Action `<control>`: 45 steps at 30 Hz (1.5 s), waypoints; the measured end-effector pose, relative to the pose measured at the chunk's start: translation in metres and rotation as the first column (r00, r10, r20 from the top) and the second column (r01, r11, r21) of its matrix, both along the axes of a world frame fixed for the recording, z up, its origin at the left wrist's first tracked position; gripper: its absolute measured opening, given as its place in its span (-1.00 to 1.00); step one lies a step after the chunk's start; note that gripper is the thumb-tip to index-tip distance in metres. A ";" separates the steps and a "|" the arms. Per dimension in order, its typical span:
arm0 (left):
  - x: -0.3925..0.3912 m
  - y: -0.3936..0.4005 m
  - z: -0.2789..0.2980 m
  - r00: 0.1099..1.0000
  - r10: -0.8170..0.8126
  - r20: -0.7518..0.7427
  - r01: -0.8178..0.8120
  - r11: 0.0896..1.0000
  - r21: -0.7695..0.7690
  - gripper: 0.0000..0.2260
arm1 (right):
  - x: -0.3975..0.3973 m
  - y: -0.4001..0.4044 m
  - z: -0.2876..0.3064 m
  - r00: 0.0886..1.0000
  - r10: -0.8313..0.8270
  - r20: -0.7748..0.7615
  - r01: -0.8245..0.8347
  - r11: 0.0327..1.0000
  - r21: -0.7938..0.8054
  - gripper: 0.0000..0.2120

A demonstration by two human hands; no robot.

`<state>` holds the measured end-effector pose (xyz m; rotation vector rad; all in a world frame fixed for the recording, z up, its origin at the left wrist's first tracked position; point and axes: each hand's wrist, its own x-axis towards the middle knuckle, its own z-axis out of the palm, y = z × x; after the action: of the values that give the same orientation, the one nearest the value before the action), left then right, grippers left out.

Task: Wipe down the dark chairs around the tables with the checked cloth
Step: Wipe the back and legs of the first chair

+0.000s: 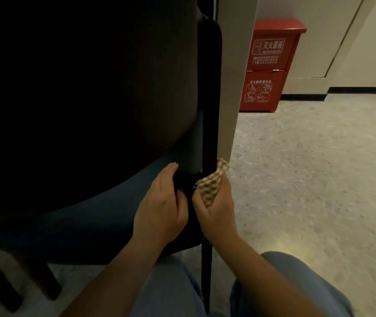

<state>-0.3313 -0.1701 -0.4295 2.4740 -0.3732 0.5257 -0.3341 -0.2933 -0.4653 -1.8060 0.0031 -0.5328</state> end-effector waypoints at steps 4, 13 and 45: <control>0.000 0.001 0.000 1.000 0.000 0.012 -0.001 1.000 0.013 -0.53 | 0.024 -0.008 0.029 0.999 -0.005 -0.037 0.006 1.000 0.022 -0.40; 0.001 0.001 -0.001 0.998 -0.009 0.057 0.008 1.000 0.015 -0.54 | 0.086 -0.054 0.071 0.647 0.758 -0.084 -0.571 0.554 0.606 -0.56; 0.001 0.002 0.003 0.999 0.003 -0.039 -0.002 1.000 0.030 -0.49 | 0.045 -0.016 0.047 0.927 0.229 -0.299 0.044 0.724 0.689 -0.51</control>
<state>-0.3303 -0.1686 -0.4262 2.5098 -0.3652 0.4755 -0.2894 -0.3091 -0.4178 -1.1257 0.3283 -0.0729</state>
